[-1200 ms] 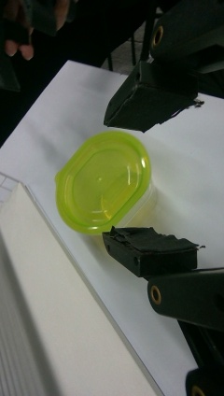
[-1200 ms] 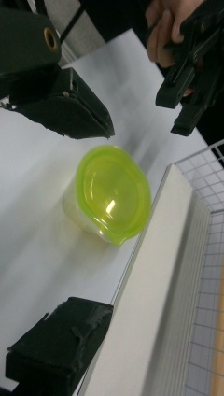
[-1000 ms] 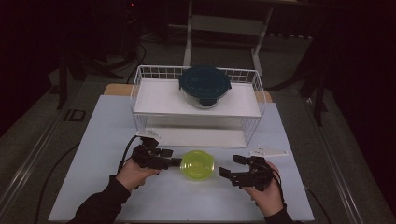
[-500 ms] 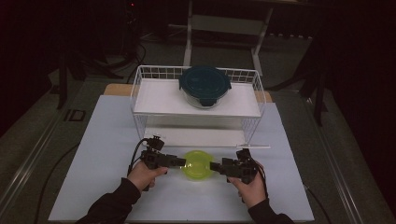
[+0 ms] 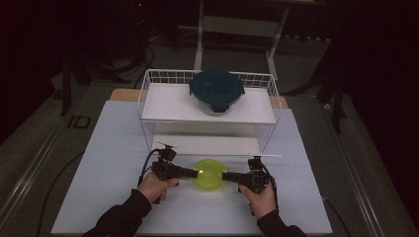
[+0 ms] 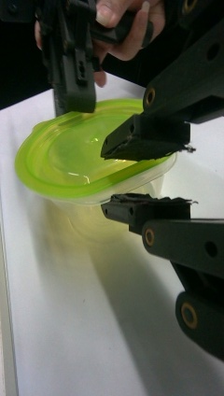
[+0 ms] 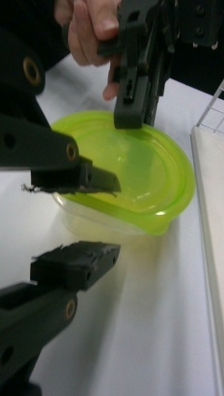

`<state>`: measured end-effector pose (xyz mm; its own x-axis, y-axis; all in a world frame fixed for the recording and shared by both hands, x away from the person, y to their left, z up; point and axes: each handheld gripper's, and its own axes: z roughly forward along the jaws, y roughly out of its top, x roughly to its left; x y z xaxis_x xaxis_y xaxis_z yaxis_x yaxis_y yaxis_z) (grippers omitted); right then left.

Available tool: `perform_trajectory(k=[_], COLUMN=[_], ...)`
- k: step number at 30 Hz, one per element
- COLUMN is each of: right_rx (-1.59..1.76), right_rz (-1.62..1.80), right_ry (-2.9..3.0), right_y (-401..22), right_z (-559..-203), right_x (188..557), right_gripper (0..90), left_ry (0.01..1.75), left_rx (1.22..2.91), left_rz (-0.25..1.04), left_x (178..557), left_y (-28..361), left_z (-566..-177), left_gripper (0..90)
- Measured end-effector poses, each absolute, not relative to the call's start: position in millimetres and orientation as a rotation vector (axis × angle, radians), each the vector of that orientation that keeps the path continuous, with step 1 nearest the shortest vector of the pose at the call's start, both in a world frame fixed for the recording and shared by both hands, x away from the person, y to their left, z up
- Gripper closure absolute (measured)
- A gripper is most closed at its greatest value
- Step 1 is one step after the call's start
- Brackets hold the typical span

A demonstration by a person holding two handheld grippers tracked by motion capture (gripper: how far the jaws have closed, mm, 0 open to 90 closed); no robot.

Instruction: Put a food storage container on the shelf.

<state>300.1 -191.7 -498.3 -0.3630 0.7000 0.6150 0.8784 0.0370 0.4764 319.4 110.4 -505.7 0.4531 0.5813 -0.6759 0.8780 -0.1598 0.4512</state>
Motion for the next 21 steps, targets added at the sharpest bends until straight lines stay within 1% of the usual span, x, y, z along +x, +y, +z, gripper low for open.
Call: perform_trajectory(k=[2, 5, 12, 18, 21], right_rx=[-1.632, -1.620, -1.591, -1.599, -1.610], right_rz=[-1.220, -1.209, -1.210, -1.216, -1.229], right_ry=[-2.082, -2.073, -2.124, -2.134, -2.142], right_y=[-190.6, -188.1, -185.3, -184.4, -184.6], right_z=[-498.3, -498.5, -494.6, -493.2, -491.2], right_x=[299.1, 297.5, 292.6, 291.3, 291.7], right_gripper=[68.6, 74.1, 76.3, 78.1, 80.4], left_ry=[1.235, 1.232, 1.215, 1.216, 1.209], left_rx=[1.853, 1.864, 1.896, 1.886, 1.902], left_rz=[-0.441, -0.437, -0.428, -0.453, -0.423], left_x=[318.8, 317.3, 311.0, 309.0, 306.2], left_y=[109.6, 109.0, 109.3, 110.0, 108.6], left_z=[-504.8, -502.9, -499.4, -499.0, -496.0], left_gripper=[72.3, 74.6, 75.9, 77.1, 79.0])
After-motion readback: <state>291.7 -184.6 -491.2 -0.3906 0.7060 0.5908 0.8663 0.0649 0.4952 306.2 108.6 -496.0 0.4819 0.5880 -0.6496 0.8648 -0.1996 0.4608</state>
